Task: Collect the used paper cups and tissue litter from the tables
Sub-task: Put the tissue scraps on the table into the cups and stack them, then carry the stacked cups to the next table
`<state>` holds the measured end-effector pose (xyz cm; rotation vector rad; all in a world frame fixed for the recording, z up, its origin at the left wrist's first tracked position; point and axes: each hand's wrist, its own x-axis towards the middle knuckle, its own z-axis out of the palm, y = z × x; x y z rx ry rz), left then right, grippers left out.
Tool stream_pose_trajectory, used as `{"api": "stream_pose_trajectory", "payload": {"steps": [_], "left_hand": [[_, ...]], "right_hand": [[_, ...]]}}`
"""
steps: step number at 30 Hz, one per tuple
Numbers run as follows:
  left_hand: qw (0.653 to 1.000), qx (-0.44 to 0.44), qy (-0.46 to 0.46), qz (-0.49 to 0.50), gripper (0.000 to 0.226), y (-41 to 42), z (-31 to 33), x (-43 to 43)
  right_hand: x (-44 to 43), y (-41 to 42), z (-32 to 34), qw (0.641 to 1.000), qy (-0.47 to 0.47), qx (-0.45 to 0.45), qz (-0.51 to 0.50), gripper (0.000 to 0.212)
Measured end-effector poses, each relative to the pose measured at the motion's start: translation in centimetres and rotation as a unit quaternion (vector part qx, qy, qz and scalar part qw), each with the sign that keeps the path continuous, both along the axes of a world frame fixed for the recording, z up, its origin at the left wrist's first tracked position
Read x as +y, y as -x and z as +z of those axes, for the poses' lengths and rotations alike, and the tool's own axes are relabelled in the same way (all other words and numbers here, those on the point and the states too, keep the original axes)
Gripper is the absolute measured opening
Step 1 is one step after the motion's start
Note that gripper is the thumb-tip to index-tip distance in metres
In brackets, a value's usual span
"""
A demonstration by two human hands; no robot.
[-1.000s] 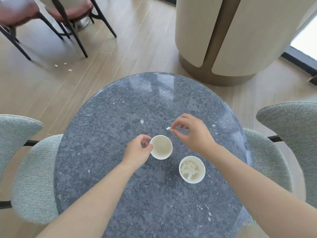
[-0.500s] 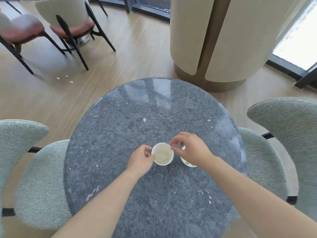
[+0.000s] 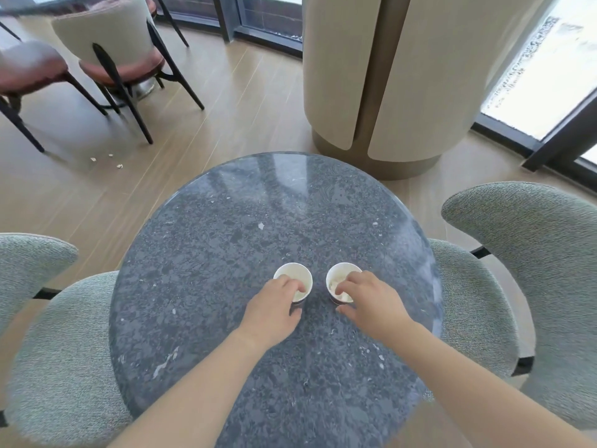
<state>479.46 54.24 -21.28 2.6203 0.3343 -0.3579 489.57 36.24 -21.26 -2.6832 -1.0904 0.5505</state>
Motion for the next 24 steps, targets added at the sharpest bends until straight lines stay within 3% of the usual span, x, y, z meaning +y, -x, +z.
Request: {"api": "stream_pose_trajectory", "payload": {"steps": [5, 18, 24], "left_hand": [[0.991, 0.080, -0.092, -0.047, 0.037, -0.7, 0.0, -1.6], [0.994, -0.048, -0.027, 0.092, 0.027, 0.2, 3.4, -1.4], [0.986, -0.082, -0.045, 0.136, 0.025, 2.0, 6.1, -0.4]], "right_hand": [[0.0, 0.3, -0.4, 0.999, 0.038, 0.002, -0.016, 0.022], [0.6, -0.1, 2.9, 0.995, -0.093, 0.001, 0.022, 0.019], [2.6, 0.9, 5.4, 0.988, -0.141, -0.017, 0.059, 0.018]]}}
